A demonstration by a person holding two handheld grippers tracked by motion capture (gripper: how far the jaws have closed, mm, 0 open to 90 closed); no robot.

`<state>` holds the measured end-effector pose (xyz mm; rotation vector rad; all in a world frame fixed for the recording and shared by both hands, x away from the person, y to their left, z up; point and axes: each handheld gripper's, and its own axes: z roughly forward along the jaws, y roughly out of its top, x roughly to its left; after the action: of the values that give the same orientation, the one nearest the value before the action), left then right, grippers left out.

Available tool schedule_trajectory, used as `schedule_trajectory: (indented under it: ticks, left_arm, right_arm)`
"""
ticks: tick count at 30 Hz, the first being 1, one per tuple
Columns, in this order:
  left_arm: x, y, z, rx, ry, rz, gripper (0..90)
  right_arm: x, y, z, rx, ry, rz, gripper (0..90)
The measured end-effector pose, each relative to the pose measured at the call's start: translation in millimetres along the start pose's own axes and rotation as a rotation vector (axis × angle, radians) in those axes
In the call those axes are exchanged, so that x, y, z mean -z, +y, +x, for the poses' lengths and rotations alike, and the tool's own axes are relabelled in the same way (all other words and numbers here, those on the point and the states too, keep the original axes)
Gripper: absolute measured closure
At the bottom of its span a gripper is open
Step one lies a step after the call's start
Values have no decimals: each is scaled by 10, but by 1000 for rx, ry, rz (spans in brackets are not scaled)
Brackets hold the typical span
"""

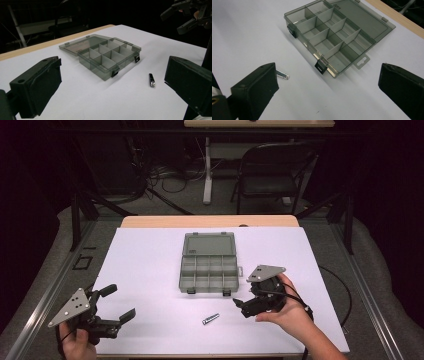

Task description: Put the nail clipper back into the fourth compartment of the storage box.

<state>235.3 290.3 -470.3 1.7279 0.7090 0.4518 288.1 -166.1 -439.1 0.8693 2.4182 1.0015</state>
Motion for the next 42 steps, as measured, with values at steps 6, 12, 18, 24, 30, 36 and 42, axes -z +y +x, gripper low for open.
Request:
schedule_trajectory:
  ticks: [6,12,18,24,30,36,42]
  left_arm:
    - [-3,-4,2,3,-7,-1,7]
    - [-1,-7,10,7,-4,5,8]
    - [-8,-10,9,7,-6,6,8]
    - [-10,-12,11,14,-8,5,7]
    - [-8,-12,10,12,-7,6,7]
    - [-6,-14,15,12,-9,5,7]
    - [-4,-14,14,11,-6,6,8]
  right_arm:
    - [-102,130,12,49,3,47,64]
    - [-214,239,4,84,33,86,98]
    - [-341,312,-4,105,67,114,141]
    - [-433,409,35,138,109,125,162]
    - [-527,504,107,182,140,139,200]
    - [-611,574,143,208,162,142,231]
    - [-687,595,157,236,181,160,251]
